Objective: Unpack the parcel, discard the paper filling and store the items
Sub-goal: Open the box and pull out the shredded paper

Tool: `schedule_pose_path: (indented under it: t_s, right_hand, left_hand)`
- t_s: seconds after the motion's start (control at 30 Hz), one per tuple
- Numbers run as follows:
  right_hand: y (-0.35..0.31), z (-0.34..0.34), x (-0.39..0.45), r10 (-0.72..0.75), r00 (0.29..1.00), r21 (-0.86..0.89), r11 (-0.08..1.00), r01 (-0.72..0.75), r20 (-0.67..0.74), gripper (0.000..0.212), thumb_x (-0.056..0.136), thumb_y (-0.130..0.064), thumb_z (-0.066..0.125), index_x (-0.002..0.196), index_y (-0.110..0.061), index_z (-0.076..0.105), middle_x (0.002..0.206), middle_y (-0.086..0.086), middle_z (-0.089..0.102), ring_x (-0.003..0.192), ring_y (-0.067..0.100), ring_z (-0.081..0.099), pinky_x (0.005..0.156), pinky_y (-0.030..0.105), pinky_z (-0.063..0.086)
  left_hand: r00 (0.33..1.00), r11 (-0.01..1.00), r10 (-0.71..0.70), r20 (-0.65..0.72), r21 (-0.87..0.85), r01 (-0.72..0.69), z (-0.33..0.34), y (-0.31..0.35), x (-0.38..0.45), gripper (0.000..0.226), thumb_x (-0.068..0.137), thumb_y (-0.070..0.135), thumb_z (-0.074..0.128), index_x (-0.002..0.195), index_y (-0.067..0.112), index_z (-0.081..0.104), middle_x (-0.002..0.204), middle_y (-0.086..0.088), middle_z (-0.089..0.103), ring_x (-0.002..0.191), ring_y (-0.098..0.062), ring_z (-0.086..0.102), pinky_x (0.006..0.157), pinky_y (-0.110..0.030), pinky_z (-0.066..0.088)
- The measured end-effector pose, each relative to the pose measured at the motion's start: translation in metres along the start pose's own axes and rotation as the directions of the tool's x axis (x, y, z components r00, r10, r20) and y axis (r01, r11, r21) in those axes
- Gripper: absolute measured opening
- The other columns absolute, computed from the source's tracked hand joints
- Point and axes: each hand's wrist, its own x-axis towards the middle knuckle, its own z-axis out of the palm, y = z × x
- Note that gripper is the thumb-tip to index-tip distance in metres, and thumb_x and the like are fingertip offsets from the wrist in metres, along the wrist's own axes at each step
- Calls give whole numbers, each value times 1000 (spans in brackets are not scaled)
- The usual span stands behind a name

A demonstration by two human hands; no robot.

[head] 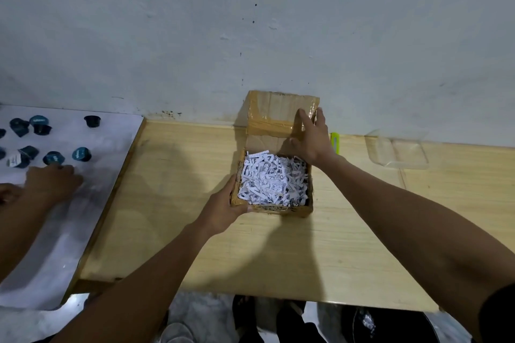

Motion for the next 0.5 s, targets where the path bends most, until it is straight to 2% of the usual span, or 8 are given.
schedule_pose_path:
  t_s: [0.13,0.23,0.33,0.4,0.43,0.5]
  right_hand:
    - [1,3,-15,31,999,22,999,-31,23,66,89,-17,63,146,-22,31,160,21,1,144,45,14,115,46,24]
    - [1,7,-39,45,999,64,997,-46,5,67,91,-17,61,149,-20,29,160,21,3,147,42,7,118,48,20]
    - [4,14,-73,-44,999,64,997,44,-3,65,92,-22,61,149,-19,31,160,15,10,146,34,12,117,41,19]
    - [10,21,-91,-141,989,22,990,140,47,67,92,-28,62,150,-17,31,158,13,16,144,30,18,115,34,17]
    - [15,27,-96,-184,979,-17,982,187,91,69,91,-30,63,150,-15,30,158,13,19,144,30,19,118,35,17]
    - [21,38,-96,-219,955,-103,965,242,199,76,88,-31,65,151,-14,26,159,15,18,147,31,16,120,43,23]
  left_hand:
    - [1000,999,18,9,42,-19,-2,7,-3,96,82,26,77,155,26,14,135,23,35,123,2,39,98,-14,30]
    - [998,996,62,25,56,-63,-6,12,-4,96,84,33,74,156,25,12,153,15,29,135,0,33,107,-16,25]
    - [976,959,206,-69,215,-187,-7,16,-4,88,90,38,65,156,23,10,162,10,7,147,-3,6,112,-14,13]
    - [936,896,345,-76,324,-304,-8,27,-2,81,92,31,63,155,22,13,160,13,6,144,4,4,108,-3,13]
    - [918,858,394,-41,375,-351,-9,34,1,80,92,29,63,155,23,14,161,12,6,141,7,5,108,-4,18]
    - [912,780,400,94,488,-392,-9,47,14,84,92,32,62,155,23,8,163,7,2,144,4,4,115,-19,25]
